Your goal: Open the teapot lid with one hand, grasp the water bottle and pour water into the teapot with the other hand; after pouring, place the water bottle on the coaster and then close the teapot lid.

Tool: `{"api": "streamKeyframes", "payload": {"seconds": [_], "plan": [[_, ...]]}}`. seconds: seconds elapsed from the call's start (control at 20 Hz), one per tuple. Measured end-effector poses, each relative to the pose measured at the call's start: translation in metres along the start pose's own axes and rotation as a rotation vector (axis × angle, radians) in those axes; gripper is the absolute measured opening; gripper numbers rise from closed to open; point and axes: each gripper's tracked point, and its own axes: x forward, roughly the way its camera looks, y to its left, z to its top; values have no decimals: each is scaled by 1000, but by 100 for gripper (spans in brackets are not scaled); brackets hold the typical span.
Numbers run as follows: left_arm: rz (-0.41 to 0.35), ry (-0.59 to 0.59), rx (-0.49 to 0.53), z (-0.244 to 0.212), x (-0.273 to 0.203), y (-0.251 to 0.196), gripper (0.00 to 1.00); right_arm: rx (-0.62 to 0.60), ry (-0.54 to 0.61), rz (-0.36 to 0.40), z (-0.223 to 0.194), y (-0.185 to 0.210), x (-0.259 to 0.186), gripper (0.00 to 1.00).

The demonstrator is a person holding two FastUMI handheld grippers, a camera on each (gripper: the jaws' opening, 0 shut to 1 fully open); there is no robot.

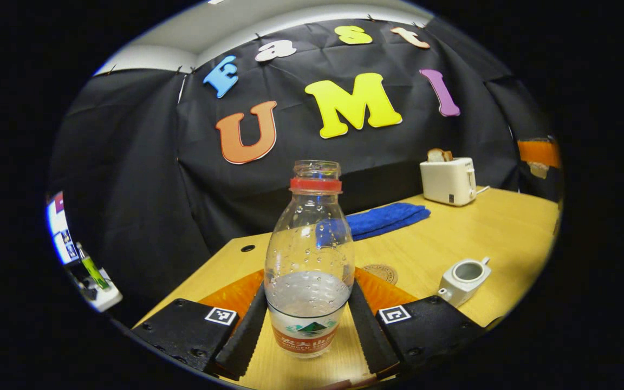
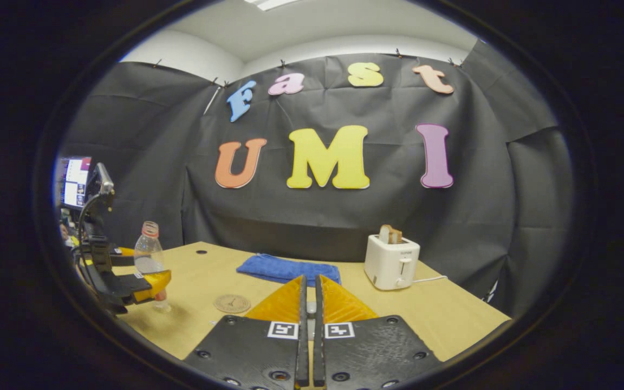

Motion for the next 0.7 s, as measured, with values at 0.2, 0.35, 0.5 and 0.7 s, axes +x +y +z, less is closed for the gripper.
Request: {"api": "streamKeyframes", "payload": {"seconds": [0.2,0.35,0.5,0.7], "plan": [[59,38,283,4,-6,-1,79,10,26,-25,-7,-19,1,3],[79,58,490,8,-6,-8,78,15,23,-44,-4,-31,0,3],[86,75,630,9,-7,-15,78,23,16,-64,-1,-45,0,3],[77,112,765,6,-8,-21,78,16,13,-82,0,-54,0,5]]}}
